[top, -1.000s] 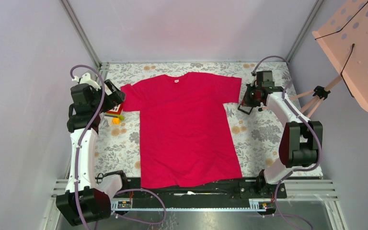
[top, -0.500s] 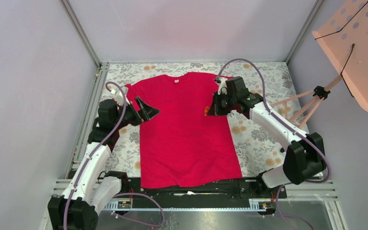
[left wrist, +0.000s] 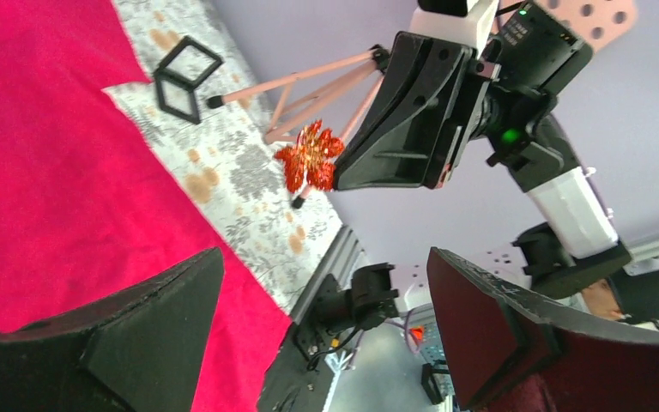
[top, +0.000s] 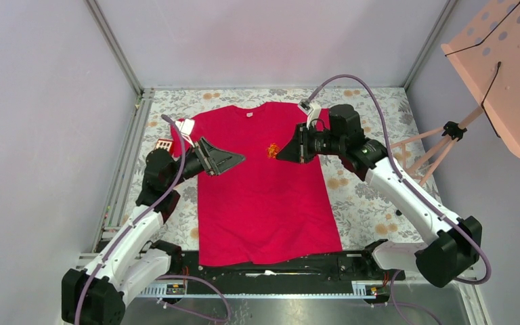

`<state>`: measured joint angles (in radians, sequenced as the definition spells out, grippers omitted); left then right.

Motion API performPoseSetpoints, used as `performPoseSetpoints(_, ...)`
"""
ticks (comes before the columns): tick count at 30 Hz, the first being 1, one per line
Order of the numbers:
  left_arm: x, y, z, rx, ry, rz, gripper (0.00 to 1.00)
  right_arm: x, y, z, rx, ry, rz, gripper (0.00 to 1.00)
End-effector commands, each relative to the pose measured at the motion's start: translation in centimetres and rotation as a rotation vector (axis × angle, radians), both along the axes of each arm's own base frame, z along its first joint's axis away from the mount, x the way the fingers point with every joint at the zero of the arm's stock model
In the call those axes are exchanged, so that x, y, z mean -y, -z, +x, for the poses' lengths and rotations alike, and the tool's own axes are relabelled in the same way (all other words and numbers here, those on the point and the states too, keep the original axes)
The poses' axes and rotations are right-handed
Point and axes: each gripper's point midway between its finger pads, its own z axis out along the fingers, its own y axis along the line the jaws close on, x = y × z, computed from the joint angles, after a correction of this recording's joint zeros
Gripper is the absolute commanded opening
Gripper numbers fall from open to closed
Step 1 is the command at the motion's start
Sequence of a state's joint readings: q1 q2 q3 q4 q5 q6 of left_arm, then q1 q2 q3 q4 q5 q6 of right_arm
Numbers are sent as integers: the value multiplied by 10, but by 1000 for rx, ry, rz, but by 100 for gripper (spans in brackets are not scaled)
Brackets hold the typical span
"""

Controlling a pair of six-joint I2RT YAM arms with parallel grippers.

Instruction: Pin the brooch onto the clothing

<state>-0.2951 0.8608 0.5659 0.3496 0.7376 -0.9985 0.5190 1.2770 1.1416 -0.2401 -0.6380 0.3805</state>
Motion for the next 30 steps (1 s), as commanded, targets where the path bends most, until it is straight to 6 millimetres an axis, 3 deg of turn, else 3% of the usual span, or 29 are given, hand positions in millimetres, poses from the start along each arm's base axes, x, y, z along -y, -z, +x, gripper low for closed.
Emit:
performPoseSetpoints(1, 12, -33, -10, 88, 74, -97, 93, -15, -51, -29, 88, -139, 137, 0)
performPoseSetpoints(5, 21, -39, -14, 82, 127, -135, 89, -20, -69, -41, 111, -204, 183, 0)
performPoseSetpoints(8, 26, -44, -18, 85, 159, -162, 79, -23, -78, -49, 118, -244, 203, 0)
performPoseSetpoints(10, 31, -48, -24, 94, 186, -174, 70, -24, -80, -53, 116, -262, 210, 0)
performPoseSetpoints(22, 42, -56, -38, 115, 270, -181, 38, -26, -86, -72, 99, -341, 212, 0)
performPoseSetpoints(30, 43, -60, -43, 129, 279, -207, 34, -27, -87, -79, 91, -370, 204, 0)
